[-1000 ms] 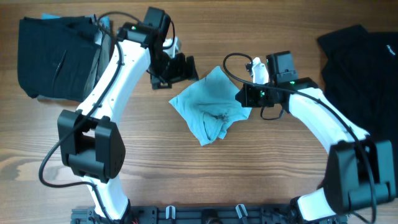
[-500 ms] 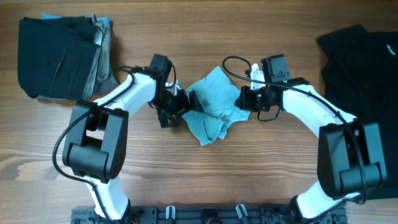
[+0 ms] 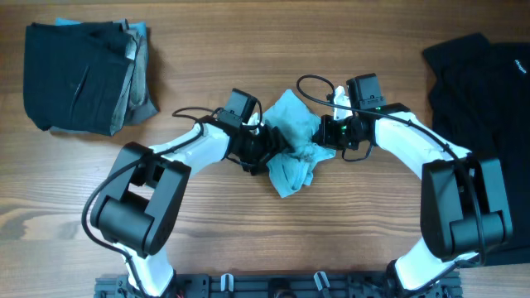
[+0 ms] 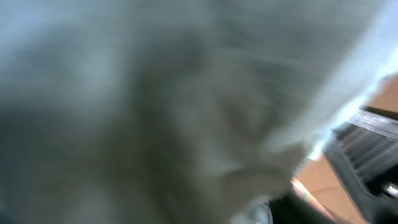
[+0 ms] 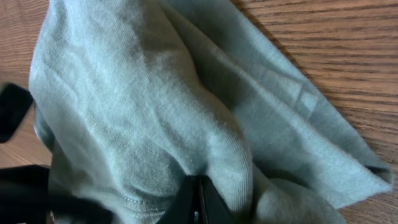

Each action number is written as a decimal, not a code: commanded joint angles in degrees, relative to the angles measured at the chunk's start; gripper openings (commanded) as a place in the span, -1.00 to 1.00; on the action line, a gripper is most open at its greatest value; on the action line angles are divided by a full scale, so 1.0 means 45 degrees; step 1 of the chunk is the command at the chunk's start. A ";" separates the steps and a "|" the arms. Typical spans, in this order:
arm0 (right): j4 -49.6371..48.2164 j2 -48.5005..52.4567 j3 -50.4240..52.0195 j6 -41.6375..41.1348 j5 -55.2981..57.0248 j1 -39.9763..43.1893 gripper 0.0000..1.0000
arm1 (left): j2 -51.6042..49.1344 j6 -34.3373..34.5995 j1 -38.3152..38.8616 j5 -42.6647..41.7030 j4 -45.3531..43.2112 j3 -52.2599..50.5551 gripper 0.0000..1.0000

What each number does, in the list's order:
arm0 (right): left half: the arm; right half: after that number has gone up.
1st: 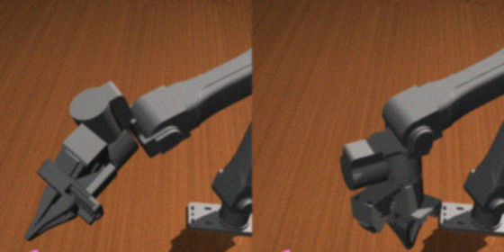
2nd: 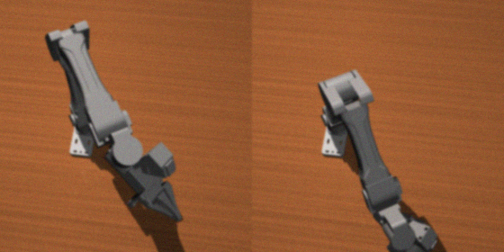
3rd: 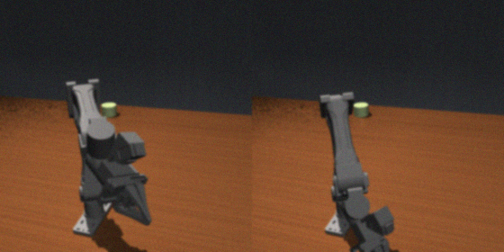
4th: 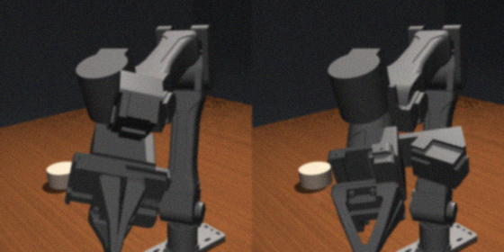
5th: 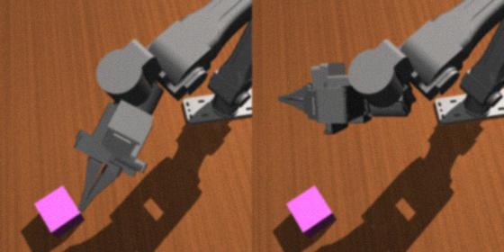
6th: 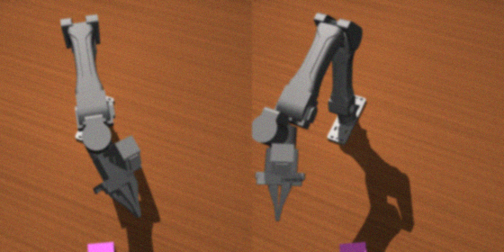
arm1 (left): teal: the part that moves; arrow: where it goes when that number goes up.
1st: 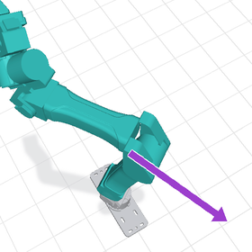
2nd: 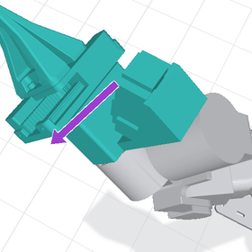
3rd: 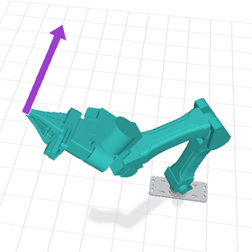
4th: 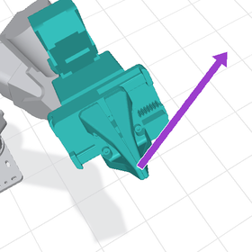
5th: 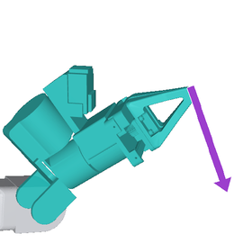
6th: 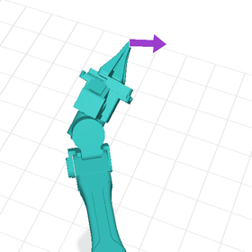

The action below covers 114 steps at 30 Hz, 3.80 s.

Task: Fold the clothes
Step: 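Grasp the light blue bundle with both grippers and lift it, then carry the bundle with the left gripper onto the dark clothes stack, then press the bundle down onto the stack with the left gripper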

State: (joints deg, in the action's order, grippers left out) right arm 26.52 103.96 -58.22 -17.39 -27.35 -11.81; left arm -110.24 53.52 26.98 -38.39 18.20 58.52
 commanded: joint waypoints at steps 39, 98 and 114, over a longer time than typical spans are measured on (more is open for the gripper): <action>0.1943 -0.5037 -0.0379 -0.1175 -0.1248 0.0670 -0.91 | 0.2229 -0.9709 -1.1094 0.2992 0.1802 0.7383 -0.92; 0.2968 -0.5037 -0.0379 -0.1841 -0.1948 0.0665 -0.91 | 0.2613 -1.0462 -1.2823 0.2526 0.6863 0.9568 0.31; 0.3075 -0.5037 -0.0374 -0.1802 -0.1948 0.0665 -0.91 | -0.1671 -1.0817 -1.1157 0.3264 0.5702 0.9277 0.69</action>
State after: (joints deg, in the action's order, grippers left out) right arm 39.94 81.89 -58.92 -25.50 -34.98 -8.80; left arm -116.09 6.00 -24.08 -24.08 45.76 100.60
